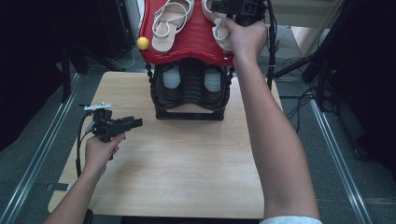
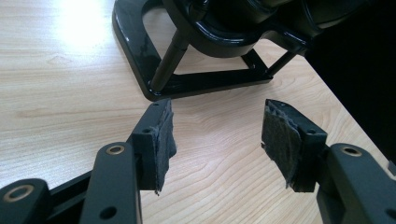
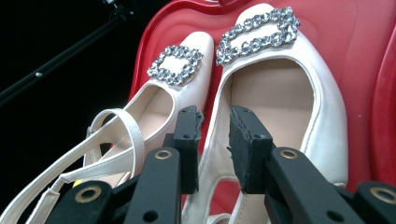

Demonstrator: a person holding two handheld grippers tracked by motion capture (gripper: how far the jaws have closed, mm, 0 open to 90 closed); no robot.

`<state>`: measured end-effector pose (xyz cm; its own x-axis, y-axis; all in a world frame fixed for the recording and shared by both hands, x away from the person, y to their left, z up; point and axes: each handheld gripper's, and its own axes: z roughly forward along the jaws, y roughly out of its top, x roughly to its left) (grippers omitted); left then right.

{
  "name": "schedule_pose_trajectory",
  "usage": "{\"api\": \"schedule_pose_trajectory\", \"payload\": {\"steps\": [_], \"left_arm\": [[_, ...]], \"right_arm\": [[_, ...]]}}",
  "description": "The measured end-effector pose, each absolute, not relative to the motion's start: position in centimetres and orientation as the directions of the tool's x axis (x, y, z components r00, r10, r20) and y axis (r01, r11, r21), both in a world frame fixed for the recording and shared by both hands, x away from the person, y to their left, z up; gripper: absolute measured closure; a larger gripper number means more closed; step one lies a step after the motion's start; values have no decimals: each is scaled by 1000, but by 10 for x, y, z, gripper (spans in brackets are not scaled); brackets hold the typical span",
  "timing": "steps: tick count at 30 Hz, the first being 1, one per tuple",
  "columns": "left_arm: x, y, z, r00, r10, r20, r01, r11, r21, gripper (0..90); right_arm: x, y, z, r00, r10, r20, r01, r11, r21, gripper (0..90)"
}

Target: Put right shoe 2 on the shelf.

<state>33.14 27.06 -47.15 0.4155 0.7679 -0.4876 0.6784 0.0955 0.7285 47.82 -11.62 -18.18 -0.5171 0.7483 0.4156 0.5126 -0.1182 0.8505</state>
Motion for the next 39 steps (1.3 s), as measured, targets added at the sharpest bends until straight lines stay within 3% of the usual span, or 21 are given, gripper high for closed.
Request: {"api": "schedule_pose_trajectory", "payload": {"steps": [17,32,39], "left_arm": [[331,270,-472,415,769,-486,678,94,729,439],[331,270,-472,414,771,-484,676,95,730,439],[331,269,-472,413,771,-485,679,95,728,439]], "right_arm": [[477,-130,-173,-505,758,414,502,-132,855,689],[475,-150,-175,-493,770,405,495,-134,858,569],[472,-166,-182,-488,781,391,479,-135,867,554]]}}
